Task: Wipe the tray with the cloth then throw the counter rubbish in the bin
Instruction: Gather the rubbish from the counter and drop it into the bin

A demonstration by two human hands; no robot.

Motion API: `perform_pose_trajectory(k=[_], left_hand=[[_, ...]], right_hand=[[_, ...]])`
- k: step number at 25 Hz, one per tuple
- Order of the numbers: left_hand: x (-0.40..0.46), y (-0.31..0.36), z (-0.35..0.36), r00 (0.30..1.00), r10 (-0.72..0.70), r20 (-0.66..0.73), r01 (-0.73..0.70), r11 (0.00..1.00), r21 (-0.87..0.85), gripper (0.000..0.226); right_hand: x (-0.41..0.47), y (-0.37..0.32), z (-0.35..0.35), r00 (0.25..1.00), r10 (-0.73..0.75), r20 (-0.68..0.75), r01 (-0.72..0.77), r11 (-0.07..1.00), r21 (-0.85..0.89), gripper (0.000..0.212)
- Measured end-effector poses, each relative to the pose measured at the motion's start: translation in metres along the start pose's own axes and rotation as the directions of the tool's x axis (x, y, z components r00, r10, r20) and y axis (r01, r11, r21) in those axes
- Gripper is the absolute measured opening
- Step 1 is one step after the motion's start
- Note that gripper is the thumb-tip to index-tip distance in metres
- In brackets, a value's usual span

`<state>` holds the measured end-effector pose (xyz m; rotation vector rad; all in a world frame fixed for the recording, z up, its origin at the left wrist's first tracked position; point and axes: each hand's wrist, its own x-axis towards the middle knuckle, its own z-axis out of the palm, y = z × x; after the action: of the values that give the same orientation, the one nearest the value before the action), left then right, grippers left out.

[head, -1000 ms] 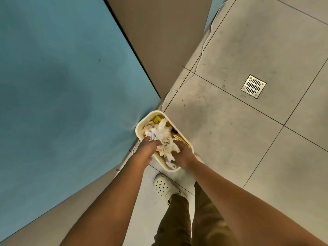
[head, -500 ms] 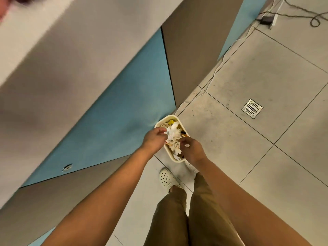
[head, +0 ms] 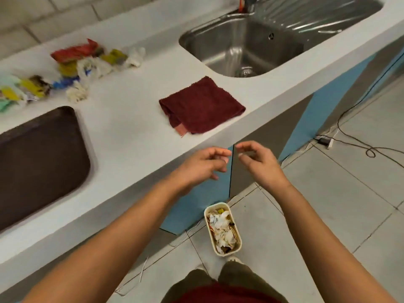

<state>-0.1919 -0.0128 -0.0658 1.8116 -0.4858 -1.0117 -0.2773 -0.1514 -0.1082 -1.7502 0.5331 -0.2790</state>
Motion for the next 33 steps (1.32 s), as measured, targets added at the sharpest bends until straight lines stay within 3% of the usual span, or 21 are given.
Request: perform_pose_trajectory(k=[4,7,12,17,23,25,27,29,33], left_hand=[[-0.025,0.053,-0.035,0.984,0.096,-0.151,-0.105,0.993,-0.048,0.022],[-0.034,0.074,-0.071,0.935,0.131,-0.331,-0.178,0.977,-0.115,0.016],[-0.035,0.071,-0.129,0.816,0.053,-0.575,-0.218,0.950,-0.222,0.015],[-0.030,0.042,-0.199,0.732,-0.028,-0.681,-0.182,0.955,-0.235,0.016],[-0.013,0.014,-0.296,0.657,-0.096,-0.747,-0.122,0.965,-0.232,0.020],[-0.001,0.009,-0.328,0.604,-0.050,-0.795,-0.072,0.990,-0.117,0.023],[0.014,-0.001,-0.353,0.571,0.086,-0.816,0.091,0.982,0.167,0.028],[0.031,-0.011,-0.377,0.619,0.171,-0.766,0.202,0.908,0.366,0.035],[0.066,-0.024,-0.409,0.722,0.116,-0.683,0.250,0.876,0.413,0.047]], right_hand=[[0.032,-0.071,0.001,0.976,-0.171,0.135,0.177,0.983,-0.039,0.030],[0.060,-0.105,0.013,0.945,-0.233,0.231,0.251,0.967,-0.050,0.026],[0.098,-0.128,0.047,0.909,-0.239,0.341,0.271,0.961,-0.049,0.025],[0.132,-0.135,0.102,0.903,-0.189,0.384,0.240,0.967,-0.087,0.018],[0.192,-0.155,0.153,0.920,-0.167,0.355,0.271,0.925,-0.267,0.014],[0.212,-0.161,0.166,0.935,-0.153,0.319,0.257,0.914,-0.315,0.019],[0.230,-0.162,0.176,0.950,-0.115,0.289,0.232,0.881,-0.413,0.034],[0.248,-0.161,0.188,0.962,-0.079,0.262,0.201,0.852,-0.484,0.044],[0.280,-0.160,0.203,0.972,-0.057,0.229,0.181,0.804,-0.567,0.048]])
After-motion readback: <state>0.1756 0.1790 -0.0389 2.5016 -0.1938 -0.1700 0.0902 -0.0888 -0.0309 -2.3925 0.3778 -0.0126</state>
